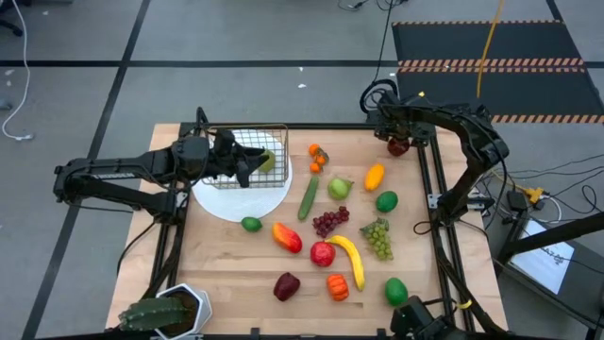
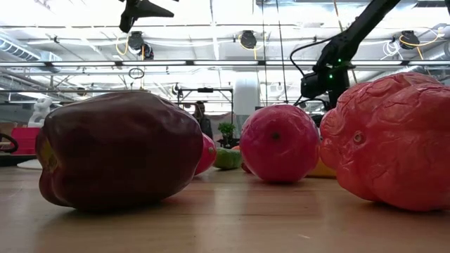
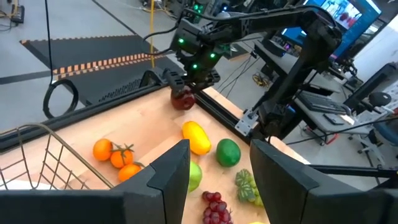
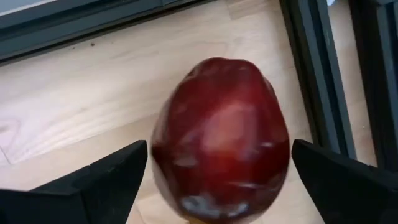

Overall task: Build produce basket
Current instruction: Put the top apple into the wired basket

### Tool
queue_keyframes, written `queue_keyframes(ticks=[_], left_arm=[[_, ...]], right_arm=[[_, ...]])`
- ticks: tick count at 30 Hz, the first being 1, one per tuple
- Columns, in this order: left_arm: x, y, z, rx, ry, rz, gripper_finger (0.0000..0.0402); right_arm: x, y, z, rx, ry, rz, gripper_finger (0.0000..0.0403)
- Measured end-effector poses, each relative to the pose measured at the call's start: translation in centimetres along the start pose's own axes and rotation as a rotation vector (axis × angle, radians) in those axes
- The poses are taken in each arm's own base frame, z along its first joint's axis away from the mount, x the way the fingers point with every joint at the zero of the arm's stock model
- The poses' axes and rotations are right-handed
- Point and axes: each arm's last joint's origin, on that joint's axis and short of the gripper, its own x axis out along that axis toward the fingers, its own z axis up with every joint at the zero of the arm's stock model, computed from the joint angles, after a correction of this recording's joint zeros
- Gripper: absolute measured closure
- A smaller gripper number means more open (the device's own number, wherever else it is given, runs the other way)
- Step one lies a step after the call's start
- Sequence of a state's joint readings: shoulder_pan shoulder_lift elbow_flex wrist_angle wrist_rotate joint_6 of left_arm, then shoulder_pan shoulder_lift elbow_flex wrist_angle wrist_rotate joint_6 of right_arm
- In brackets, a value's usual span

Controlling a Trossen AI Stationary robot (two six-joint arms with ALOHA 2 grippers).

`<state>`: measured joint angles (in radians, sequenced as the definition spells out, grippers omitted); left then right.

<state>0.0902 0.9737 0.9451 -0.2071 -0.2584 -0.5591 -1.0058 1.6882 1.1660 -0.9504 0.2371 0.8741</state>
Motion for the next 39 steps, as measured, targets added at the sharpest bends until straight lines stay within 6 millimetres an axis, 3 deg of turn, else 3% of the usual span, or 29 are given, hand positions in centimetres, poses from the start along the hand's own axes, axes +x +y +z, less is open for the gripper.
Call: queue_keyframes(ticks=[13, 22, 32, 39], left_arm=[[0.0, 0.0, 0.0, 0.001, 0.0, 0.0, 0.0231], [0.0, 0.0, 0.0, 0.0, 0.0, 0.001, 0.0231], [0.0, 0.0, 0.0, -0.039, -0.002, 0.004, 0.0231], [0.0, 0.1, 0.0, -0.065, -0.013, 0.019, 0.0231]], right_arm=[[1.8, -0.8, -0.4, -0.006, 0.052, 0.039, 0.0011], [1.3, -0.9, -0.5, -0.079, 0.055, 0.097, 0.0051], [-2.3, -1.8, -0.9, -0.17, 0.003, 0.292, 0.0048], [-7.5, -2.0, -2.7, -0.278, -0.063, 0.651, 0.0047]])
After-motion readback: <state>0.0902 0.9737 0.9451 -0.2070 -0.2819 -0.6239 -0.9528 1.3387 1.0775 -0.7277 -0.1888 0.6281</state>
